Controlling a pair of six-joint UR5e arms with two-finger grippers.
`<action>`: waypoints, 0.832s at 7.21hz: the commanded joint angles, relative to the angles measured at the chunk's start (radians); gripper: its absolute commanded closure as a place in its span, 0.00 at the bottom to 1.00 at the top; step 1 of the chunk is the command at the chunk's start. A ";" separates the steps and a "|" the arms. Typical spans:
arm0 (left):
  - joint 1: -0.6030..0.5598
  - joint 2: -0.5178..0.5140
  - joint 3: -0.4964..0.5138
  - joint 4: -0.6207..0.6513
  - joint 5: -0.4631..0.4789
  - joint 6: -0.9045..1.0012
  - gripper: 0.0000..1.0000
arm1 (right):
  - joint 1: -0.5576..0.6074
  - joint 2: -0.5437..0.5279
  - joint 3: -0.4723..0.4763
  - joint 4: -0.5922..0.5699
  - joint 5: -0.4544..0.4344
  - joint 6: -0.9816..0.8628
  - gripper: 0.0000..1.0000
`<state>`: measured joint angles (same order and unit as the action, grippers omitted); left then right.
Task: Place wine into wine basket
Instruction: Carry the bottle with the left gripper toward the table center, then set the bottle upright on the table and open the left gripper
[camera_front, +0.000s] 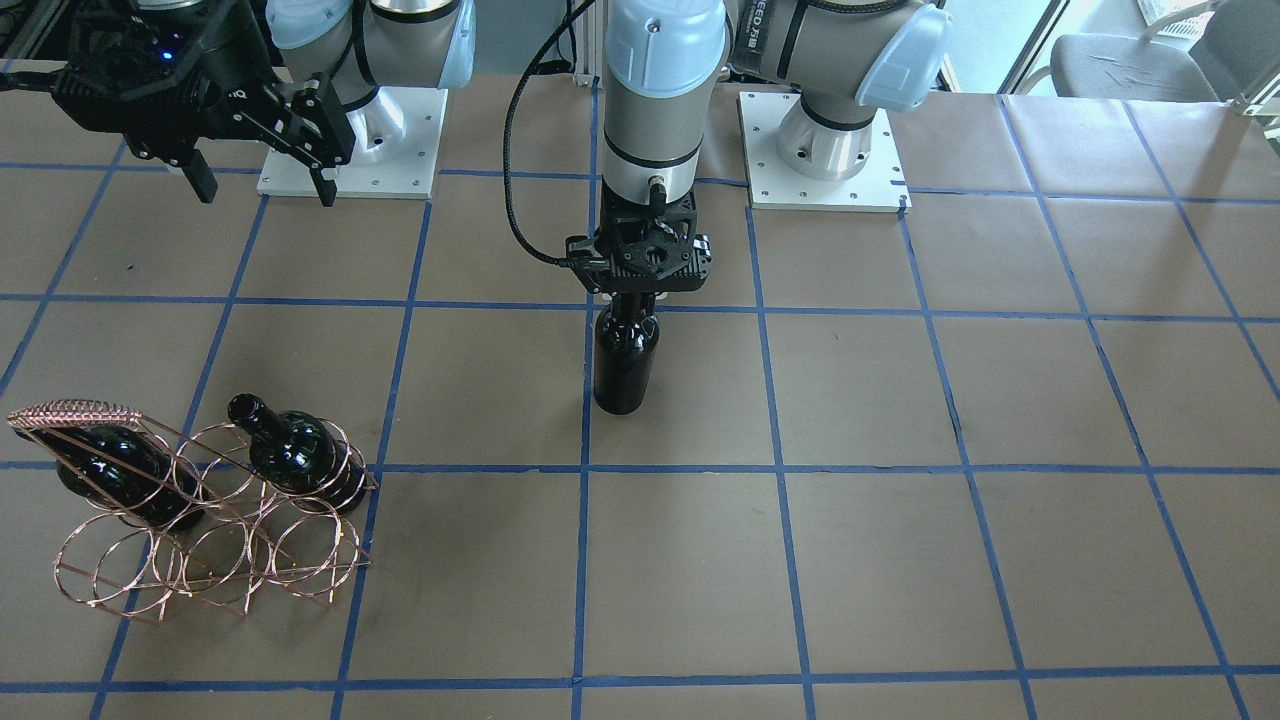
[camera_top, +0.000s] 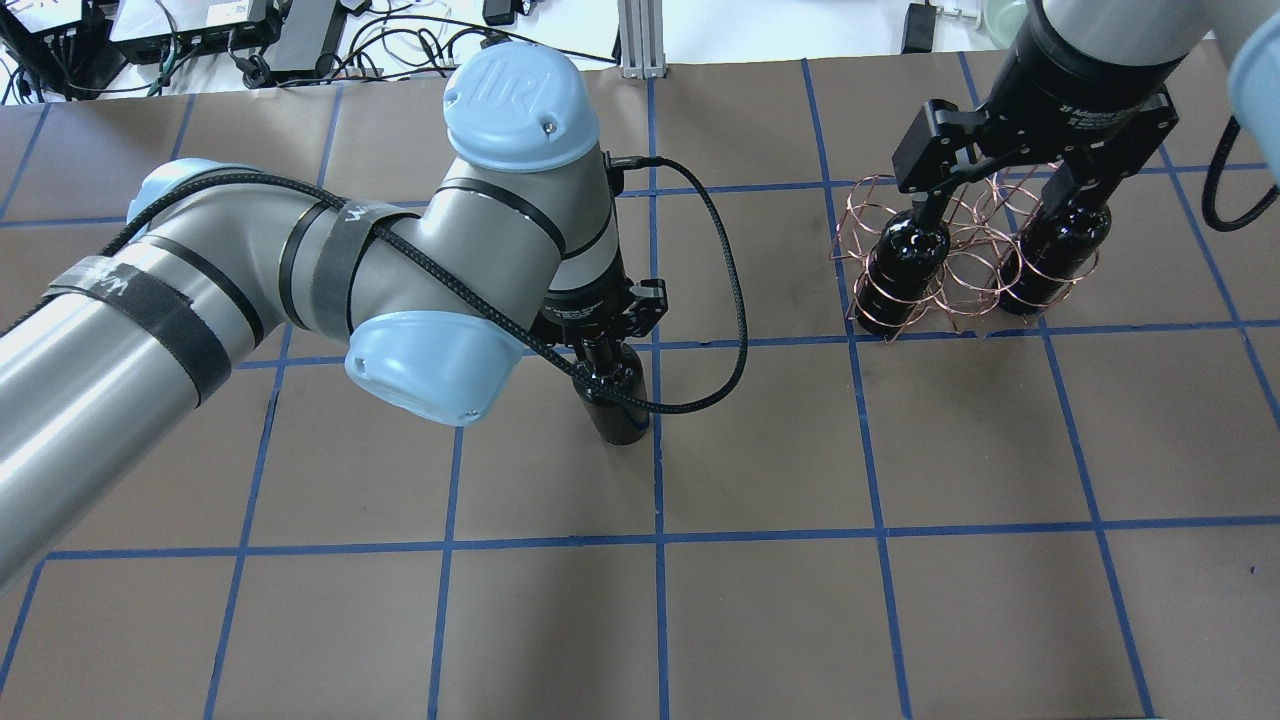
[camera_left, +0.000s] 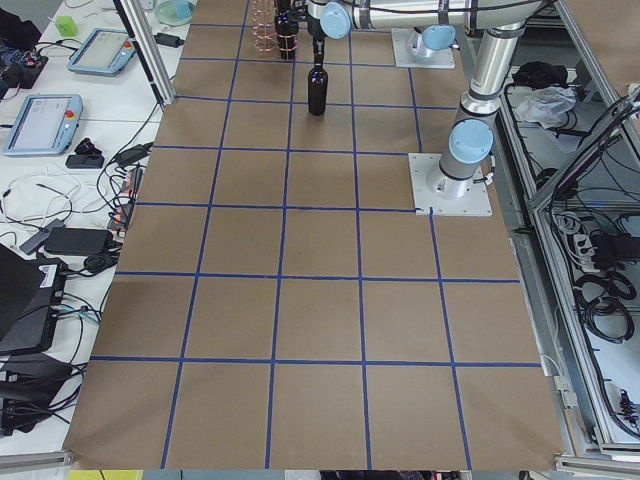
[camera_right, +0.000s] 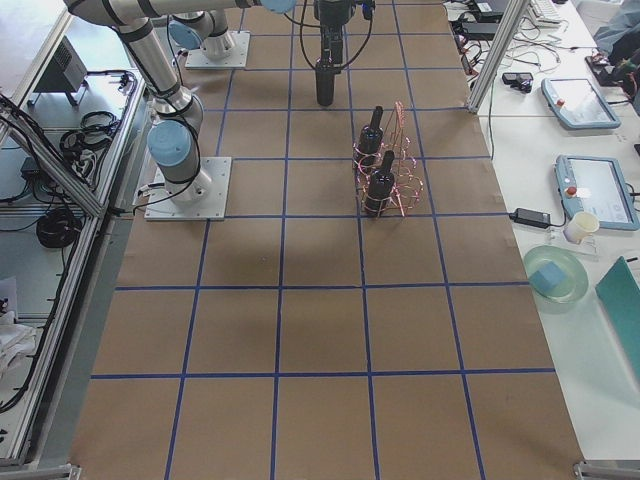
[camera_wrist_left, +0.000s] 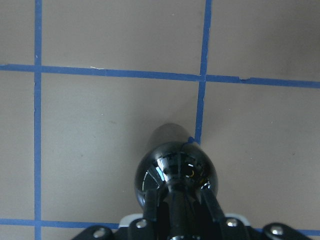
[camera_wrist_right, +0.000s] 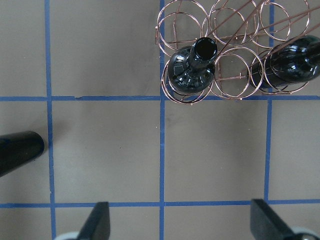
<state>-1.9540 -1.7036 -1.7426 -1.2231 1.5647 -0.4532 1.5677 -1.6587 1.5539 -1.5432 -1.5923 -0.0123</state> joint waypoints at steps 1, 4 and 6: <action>0.000 -0.001 0.000 -0.012 -0.002 0.004 0.21 | 0.000 0.001 0.000 0.000 0.000 0.000 0.00; 0.018 0.024 0.046 -0.056 0.005 0.004 0.00 | 0.000 -0.004 0.000 0.000 0.000 -0.002 0.00; 0.131 0.044 0.179 -0.138 0.000 0.005 0.00 | 0.003 -0.024 -0.002 0.006 0.003 -0.011 0.00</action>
<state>-1.8939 -1.6732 -1.6413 -1.3034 1.5678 -0.4485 1.5689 -1.6705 1.5530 -1.5391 -1.5861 -0.0184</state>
